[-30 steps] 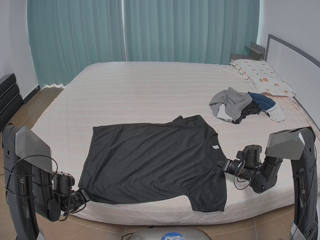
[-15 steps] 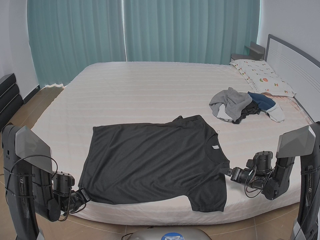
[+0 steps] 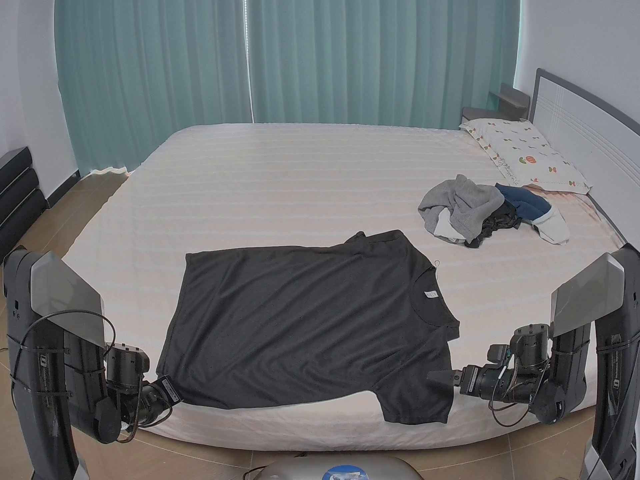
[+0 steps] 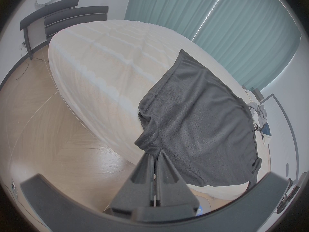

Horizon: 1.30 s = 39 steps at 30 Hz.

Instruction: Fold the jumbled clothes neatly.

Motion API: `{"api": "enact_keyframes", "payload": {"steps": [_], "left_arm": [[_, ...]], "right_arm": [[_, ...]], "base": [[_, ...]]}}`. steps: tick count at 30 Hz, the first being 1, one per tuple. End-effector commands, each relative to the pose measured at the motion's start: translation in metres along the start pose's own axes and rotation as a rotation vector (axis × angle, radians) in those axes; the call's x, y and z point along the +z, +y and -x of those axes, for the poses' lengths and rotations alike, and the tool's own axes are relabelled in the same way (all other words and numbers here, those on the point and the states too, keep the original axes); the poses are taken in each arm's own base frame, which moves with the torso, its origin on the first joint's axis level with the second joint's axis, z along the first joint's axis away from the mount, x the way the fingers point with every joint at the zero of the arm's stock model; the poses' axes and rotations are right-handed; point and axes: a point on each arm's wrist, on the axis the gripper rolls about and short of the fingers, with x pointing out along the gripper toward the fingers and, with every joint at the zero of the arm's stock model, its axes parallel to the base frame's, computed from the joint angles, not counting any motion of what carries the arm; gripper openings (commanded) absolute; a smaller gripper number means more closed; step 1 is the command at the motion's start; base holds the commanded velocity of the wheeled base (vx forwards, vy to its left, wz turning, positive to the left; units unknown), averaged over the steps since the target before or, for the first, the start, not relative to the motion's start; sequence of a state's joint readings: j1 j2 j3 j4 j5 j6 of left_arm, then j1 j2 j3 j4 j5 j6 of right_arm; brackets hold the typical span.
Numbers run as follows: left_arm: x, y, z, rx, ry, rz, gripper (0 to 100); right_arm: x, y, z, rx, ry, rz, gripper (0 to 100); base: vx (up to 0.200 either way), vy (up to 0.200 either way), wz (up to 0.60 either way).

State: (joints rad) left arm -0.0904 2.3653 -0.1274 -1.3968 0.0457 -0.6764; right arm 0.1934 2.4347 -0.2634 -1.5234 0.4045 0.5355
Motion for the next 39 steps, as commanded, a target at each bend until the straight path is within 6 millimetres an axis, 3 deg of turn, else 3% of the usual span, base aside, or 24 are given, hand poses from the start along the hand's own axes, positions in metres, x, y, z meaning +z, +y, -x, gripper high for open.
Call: {"api": "enact_keyframes", "payload": {"steps": [1, 21, 22, 28, 33, 39], "left_arm": [[0.000, 0.000, 0.000, -0.001, 0.000, -0.001, 0], [0.000, -0.001, 0.000, -0.002, -0.001, 0.001, 0], [0.000, -0.001, 0.000, -0.002, -0.001, 0.001, 0], [0.000, -0.001, 0.000, -0.002, -0.001, 0.001, 0], [0.000, -0.001, 0.000, -0.003, -0.002, 0.001, 0], [0.000, -0.001, 0.000, -0.003, -0.004, 0.001, 0]], "right_arm": [[-0.004, -0.002, -0.002, -0.005, 0.017, 0.003, 100], [-0.004, 0.004, -0.015, 0.027, 0.017, 0.041, 100], [-0.005, 0.004, -0.016, 0.025, 0.017, 0.041, 0], [-0.005, 0.004, -0.014, -0.025, -0.005, 0.040, 0], [-0.009, -0.007, 0.008, -0.076, -0.007, -0.002, 0], [-0.008, -0.004, 0.017, -0.073, -0.010, -0.003, 0]], "base": [[0.000, 0.000, 0.00], [0.000, 0.000, 0.00], [0.000, 0.000, 0.00], [0.000, 0.000, 0.00], [0.000, 0.000, 0.00], [0.000, 0.000, 0.00]]}}
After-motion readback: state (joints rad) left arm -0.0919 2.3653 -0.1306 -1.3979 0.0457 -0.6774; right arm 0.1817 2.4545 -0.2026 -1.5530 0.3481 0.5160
